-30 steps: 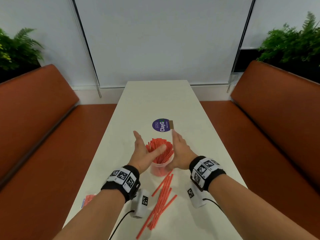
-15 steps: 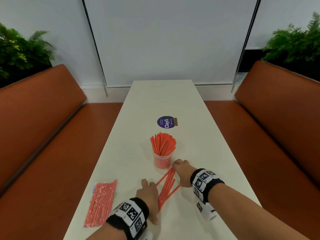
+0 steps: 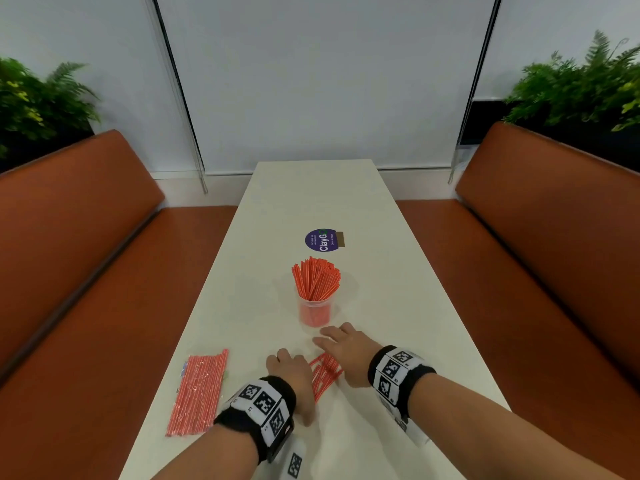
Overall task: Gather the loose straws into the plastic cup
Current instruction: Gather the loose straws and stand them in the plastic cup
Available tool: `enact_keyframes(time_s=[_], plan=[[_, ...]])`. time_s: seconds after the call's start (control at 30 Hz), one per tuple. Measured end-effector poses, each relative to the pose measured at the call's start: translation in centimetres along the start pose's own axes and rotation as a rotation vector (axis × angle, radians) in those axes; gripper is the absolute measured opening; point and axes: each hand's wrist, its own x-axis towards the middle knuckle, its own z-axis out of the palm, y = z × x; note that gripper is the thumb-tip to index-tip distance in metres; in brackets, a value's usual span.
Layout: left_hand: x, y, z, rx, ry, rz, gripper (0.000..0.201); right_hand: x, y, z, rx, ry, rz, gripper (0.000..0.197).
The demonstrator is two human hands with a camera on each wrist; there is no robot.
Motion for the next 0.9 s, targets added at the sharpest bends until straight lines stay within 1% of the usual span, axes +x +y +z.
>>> enact_keyframes(time_s=[0.07,0.17,0.23,0.3,0.37,0.43,0.5,0.53,0.57,0.6,0.67,0.77,0.83,0.9], plan=[[0.0,-0.2,0.7,-0.066,0.021,-0.021,0.077,0.2,-0.5,0.1,-0.043,-0.028,-0.044,0.074],[-0.1,-0.5,1.0,-0.244,0.026,0.027,0.063,0.2,-1.2,0.0,-0.137,-0.035,-0.053,0.047],[-0.1,-0.7,0.8,-0.315,0.038,0.074,0.055,0.1,-1.5,0.0,-0.152,-0.018,-0.056,0.035],[-0.2,-0.9,0.7,-0.356,0.071,0.089,0.049,0.0,-1.4,0.1,-0.116,-0.01,-0.056,0.033],[-0.3,-1.1,0.8,-0.356,0.114,0.077,0.049,-0.1,-1.3,0.2,-0.098,0.011,-0.049,0.037],[-0.4,-1.4,1.1,-0.287,0.129,0.018,0.053,-0.3,-1.2,0.4,-0.07,0.048,-0.001,0.047],[-0.5,-1.8,1.5,-0.241,0.098,-0.025,0.054,-0.3,-1.1,0.4,-0.02,0.053,0.064,0.061],[-0.5,-1.9,1.7,-0.243,0.081,-0.022,0.053,-0.2,-1.1,0.5,0.005,0.039,0.055,0.066],[-0.6,-1.8,1.8,-0.252,0.072,-0.007,0.051,-0.1,-1.2,0.6,0.005,0.021,0.018,0.068],[-0.5,-1.7,1.9,-0.259,0.075,0.014,0.051,0.1,-1.3,0.8,-0.021,0.011,-0.032,0.064],[-0.2,-1.2,2.1,-0.269,0.083,0.043,0.054,0.2,-1.8,1.0,-0.089,0.006,-0.119,0.048],[0.0,-0.7,2.1,-0.265,0.064,0.05,0.064,-0.1,-2.3,0.8,-0.21,0.018,-0.152,0.03],[0.3,-0.7,2.1,-0.258,0.064,0.06,0.068,-0.4,-2.2,0.5,-0.259,0.04,-0.146,0.026],[0.7,-0.8,2.2,-0.258,0.088,0.076,0.058,-0.6,-1.9,0.5,-0.308,0.059,-0.152,0.025]])
